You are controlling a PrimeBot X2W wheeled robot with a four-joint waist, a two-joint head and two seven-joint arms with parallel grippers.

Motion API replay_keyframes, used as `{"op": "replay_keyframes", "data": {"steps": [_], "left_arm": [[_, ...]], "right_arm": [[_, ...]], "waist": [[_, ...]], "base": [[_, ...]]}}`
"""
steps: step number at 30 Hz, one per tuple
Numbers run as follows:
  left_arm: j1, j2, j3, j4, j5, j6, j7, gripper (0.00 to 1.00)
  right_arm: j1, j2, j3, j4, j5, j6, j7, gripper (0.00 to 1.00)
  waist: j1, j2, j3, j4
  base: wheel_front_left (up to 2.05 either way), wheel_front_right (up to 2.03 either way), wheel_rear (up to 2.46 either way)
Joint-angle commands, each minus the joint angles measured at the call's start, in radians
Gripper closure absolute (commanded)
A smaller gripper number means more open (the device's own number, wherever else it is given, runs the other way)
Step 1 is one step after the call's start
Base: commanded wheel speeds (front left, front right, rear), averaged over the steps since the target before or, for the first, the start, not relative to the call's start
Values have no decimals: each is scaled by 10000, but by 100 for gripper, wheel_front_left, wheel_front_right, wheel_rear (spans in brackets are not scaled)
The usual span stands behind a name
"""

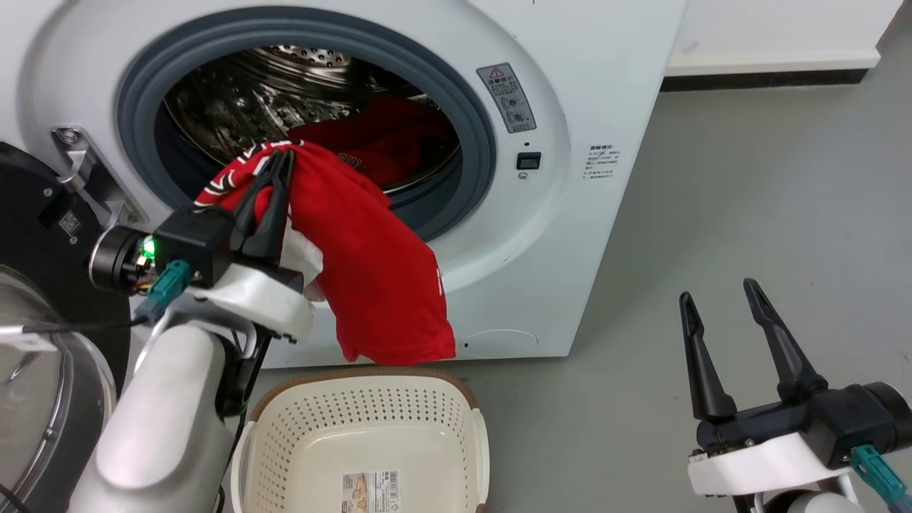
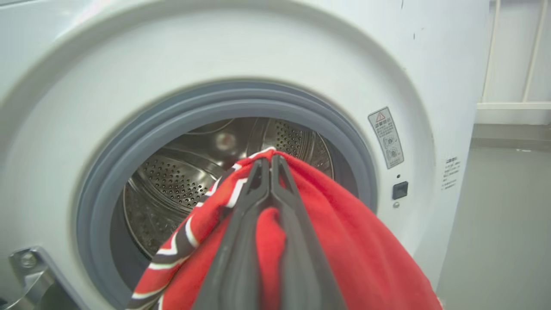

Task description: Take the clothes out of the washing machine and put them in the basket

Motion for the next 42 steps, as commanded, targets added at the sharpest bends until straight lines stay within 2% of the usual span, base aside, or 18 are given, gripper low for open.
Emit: {"op": "replay_keyframes", "data": {"steps": [1,11,19,26,30,35,42], "left_arm": [[287,110,50,-444,4,105,128,100],[2170,779,280,-3963,-79,792,1318,100],[3010,577,99,-4295,-405,923,1443,100],[3528,258,-405,-3636,-540,774,1252,100],[3421,32,-728,-2864,-639,509,989,100],[2849,-166,-1024,-1507,-541,221,656,100],[1685,-523,-1279,1139,-702,-211,290,100]], "right_arm": [[165,13,18,23,45,-7,-24,0],[285,13,-77,32,43,-7,-24,0],[-57,13,-95,-33,92,-7,-23,0],[-414,13,-155,-102,103,-7,-23,0],[-737,11,-193,-202,69,-7,-23,0],[-1235,16,-192,-344,80,-7,-24,0],[-1887,14,-333,-538,27,-7,-23,0]], "waist": [[2,-1,-91,4],[2,-1,-90,47],[2,-1,418,16],[2,-1,1215,-43],[2,-1,1878,-100],[2,-1,2890,-263],[2,-1,4316,-557]], "base": [[0,0,0],[0,0,0],[0,0,0],[0,0,0],[0,0,0],[0,0,0],[0,0,0]]}}
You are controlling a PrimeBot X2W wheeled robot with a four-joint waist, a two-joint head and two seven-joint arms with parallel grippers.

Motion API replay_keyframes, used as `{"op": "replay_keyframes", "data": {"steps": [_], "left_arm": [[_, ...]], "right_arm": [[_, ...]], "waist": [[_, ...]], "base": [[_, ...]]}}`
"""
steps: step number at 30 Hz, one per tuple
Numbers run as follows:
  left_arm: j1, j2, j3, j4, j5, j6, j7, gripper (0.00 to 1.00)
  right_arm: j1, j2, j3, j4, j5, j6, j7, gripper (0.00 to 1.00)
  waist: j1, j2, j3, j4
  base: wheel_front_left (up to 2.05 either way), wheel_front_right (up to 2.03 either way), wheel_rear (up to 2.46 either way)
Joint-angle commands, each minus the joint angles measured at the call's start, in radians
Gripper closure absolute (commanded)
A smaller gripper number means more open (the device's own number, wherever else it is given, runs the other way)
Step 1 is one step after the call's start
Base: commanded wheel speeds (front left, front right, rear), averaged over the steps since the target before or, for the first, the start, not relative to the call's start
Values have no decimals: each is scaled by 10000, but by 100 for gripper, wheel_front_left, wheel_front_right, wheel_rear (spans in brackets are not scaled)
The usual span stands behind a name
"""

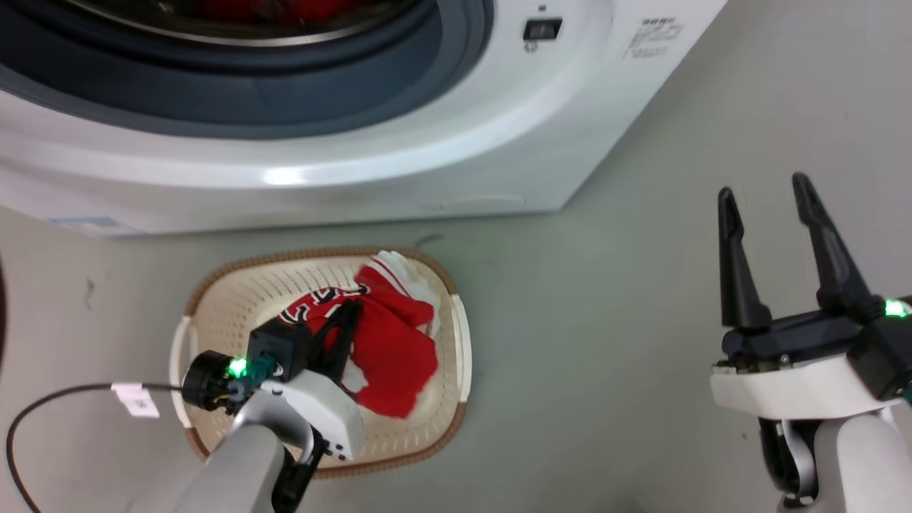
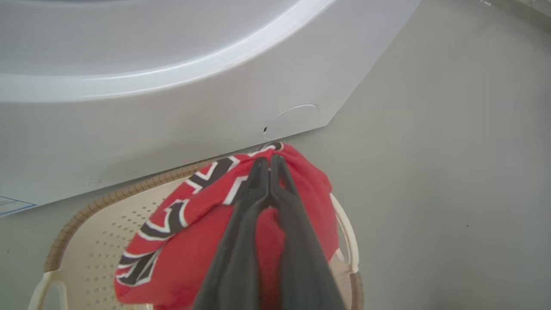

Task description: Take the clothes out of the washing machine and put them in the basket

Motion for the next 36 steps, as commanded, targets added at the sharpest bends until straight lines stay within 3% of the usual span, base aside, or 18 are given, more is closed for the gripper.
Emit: {"op": "replay_keyframes", "data": {"steps": [1,9,19,29,30,31,36], "left_arm": [[-267,-25,-3,261,6,-79,-104,100],[-2185,-475,-359,3476,-165,-412,-457,100],[-4457,-993,-979,6748,-376,-494,-269,100],[-5312,-990,-1584,8376,-194,-495,354,100],[-5333,-996,-1694,8418,-117,-496,394,78],[-5340,-1004,-1775,8449,-63,-496,369,0],[-5015,-1063,-1858,8550,-143,-497,168,0]], "right_arm": [[-227,16,-6,-65,19,-7,-24,0],[-747,15,-179,-323,87,-7,-24,0],[-1189,15,-289,-577,-88,-7,-23,0],[-1337,15,-312,-679,-117,-7,-24,0],[-1351,15,-309,-652,-116,-7,-24,0],[-1360,15,-303,-615,-110,-7,-24,0],[-1344,15,-210,-459,-95,-7,-23,0]], "waist": [[-2,0,706,-236],[-2,0,2061,-297],[-2,0,3335,-103],[-2,0,3858,-124],[-2,0,3850,-123],[-2,0,3817,-120],[-2,0,3355,-117]], "base": [[0,0,0],[0,0,0],[0,0,0],[0,0,0],[0,0,0],[0,0,0],[0,0,0]]}}
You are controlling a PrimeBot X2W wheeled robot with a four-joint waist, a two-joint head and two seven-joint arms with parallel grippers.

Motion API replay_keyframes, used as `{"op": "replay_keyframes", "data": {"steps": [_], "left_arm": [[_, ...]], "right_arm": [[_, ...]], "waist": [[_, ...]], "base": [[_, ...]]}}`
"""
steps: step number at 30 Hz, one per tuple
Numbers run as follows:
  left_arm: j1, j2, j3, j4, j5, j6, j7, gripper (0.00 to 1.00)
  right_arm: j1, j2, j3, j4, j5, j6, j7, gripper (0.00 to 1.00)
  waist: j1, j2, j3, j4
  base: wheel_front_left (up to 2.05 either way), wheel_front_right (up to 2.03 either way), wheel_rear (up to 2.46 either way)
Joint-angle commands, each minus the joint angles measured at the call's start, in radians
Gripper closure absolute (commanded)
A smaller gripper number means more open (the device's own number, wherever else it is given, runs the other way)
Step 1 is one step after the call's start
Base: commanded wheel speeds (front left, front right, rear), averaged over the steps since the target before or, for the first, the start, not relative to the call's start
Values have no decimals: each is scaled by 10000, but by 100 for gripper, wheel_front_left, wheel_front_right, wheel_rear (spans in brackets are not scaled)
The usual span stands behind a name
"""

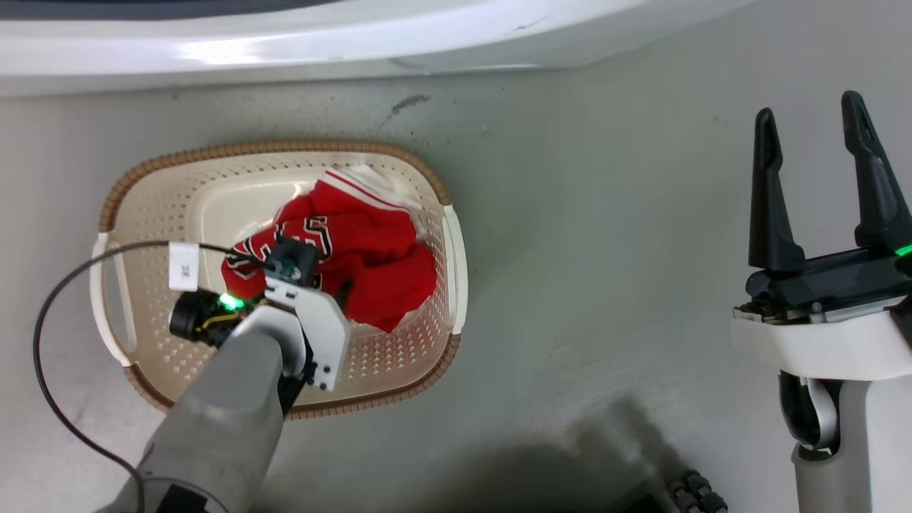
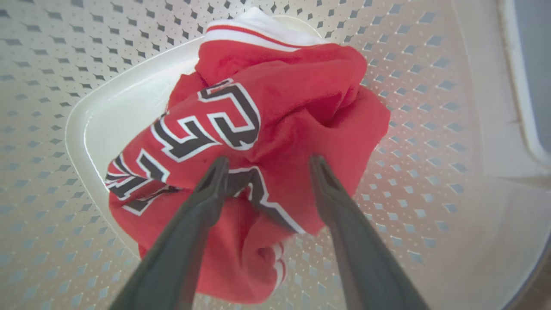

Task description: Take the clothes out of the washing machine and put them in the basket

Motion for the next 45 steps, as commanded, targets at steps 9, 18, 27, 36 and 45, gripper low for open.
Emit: {"op": "replay_keyframes", "data": {"steps": [9,18,27,36,45], "left_arm": [[924,-184,-12,26,-279,-3,-810,0],[2008,-190,380,-1188,-431,337,-991,0],[3913,25,1783,-3963,-262,1095,-975,0],[5767,-194,3652,-7144,499,1605,-977,0],[7354,-664,5154,-9913,1734,1963,-977,0]], "right_arm": [[486,11,101,411,-53,-7,-24,0],[1127,10,227,764,-177,-7,-24,0],[1910,10,43,1074,-189,-7,-24,0],[2532,12,101,1257,-231,-7,-23,0],[3107,10,112,1408,-31,-7,-23,0]], "waist": [[-1,0,-1850,180],[-1,0,-3457,448],[-1,0,-5071,744],[-1,0,-6207,956],[-1,0,-7083,972]], "base": [[0,0,0],[0,0,0],[0,0,0],[0,0,0],[0,0,0]]}}
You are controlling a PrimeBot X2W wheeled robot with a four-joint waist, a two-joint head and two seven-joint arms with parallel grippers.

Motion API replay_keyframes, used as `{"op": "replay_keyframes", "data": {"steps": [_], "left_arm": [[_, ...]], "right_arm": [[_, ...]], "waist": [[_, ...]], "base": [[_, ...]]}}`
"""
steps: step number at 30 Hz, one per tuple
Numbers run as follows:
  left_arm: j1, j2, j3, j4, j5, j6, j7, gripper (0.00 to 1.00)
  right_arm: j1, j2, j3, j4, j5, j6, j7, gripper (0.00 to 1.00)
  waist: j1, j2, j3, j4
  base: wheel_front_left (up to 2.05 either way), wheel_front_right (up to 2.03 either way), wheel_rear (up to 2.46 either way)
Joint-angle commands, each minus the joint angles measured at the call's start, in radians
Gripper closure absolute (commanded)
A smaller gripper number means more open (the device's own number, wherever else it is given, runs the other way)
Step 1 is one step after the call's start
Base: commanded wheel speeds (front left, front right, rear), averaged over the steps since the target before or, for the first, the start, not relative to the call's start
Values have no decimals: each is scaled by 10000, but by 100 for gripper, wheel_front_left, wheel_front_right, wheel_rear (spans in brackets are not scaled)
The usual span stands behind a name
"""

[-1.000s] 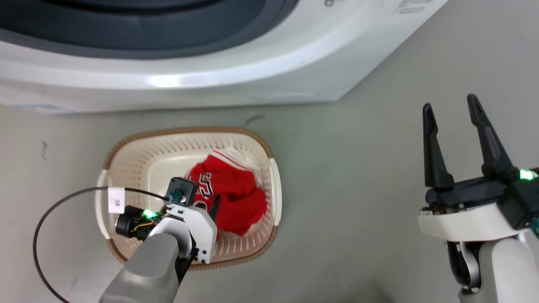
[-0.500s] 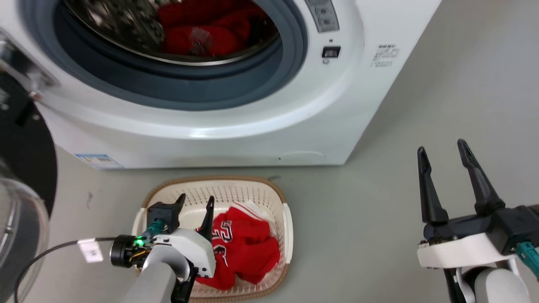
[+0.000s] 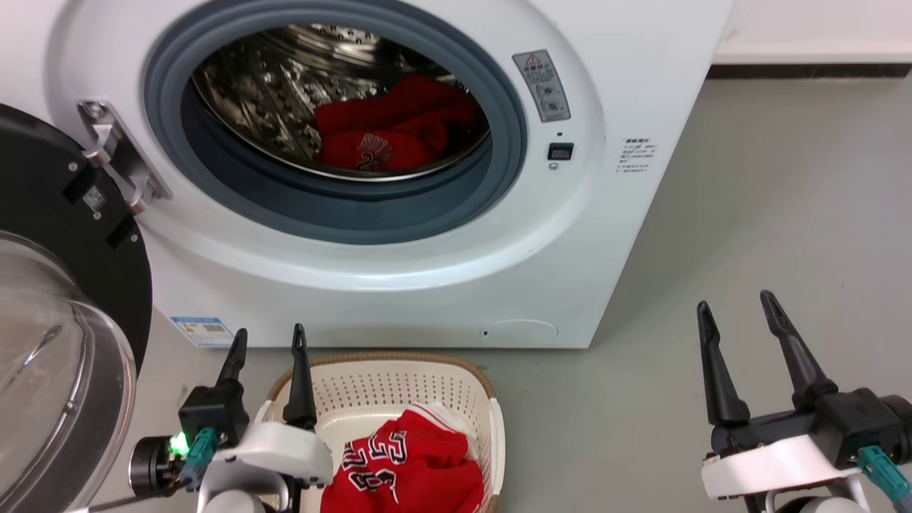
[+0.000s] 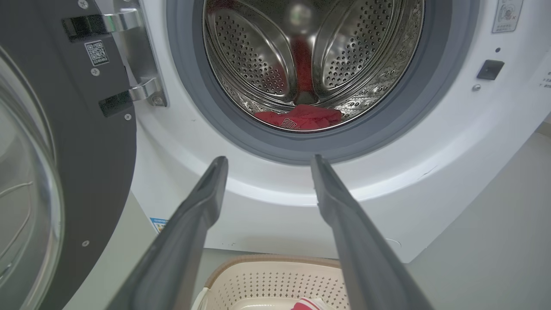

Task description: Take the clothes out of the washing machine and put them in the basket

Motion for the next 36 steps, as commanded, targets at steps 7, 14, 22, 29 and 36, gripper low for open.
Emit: {"op": "replay_keyframes", "data": {"steps": [7,14,22,29,36], "left_arm": [[198,-224,542,-685,552,-247,-23,0],[-1440,-277,680,448,722,-812,-23,0],[-4748,221,505,3074,973,-1357,-23,0],[-7810,776,122,5568,1145,-1659,200,0],[-10467,1352,-55,7336,898,-1862,1215,0]], "right_arm": [[306,6,88,71,108,-7,-21,0],[-73,6,175,-61,164,-7,-22,0],[-852,6,319,-273,215,-7,-21,0],[-1536,8,467,-468,422,-7,-22,0],[-2208,11,531,-728,723,-7,-22,0]], "waist": [[2,-1,-438,-104],[2,-1,-10,-315],[2,-1,1377,-672],[2,-1,2719,-1132],[2,-1,4104,-1741]], "base": [[0,0,0],[0,0,0],[0,0,0],[0,0,0],[0,0,0]]}}
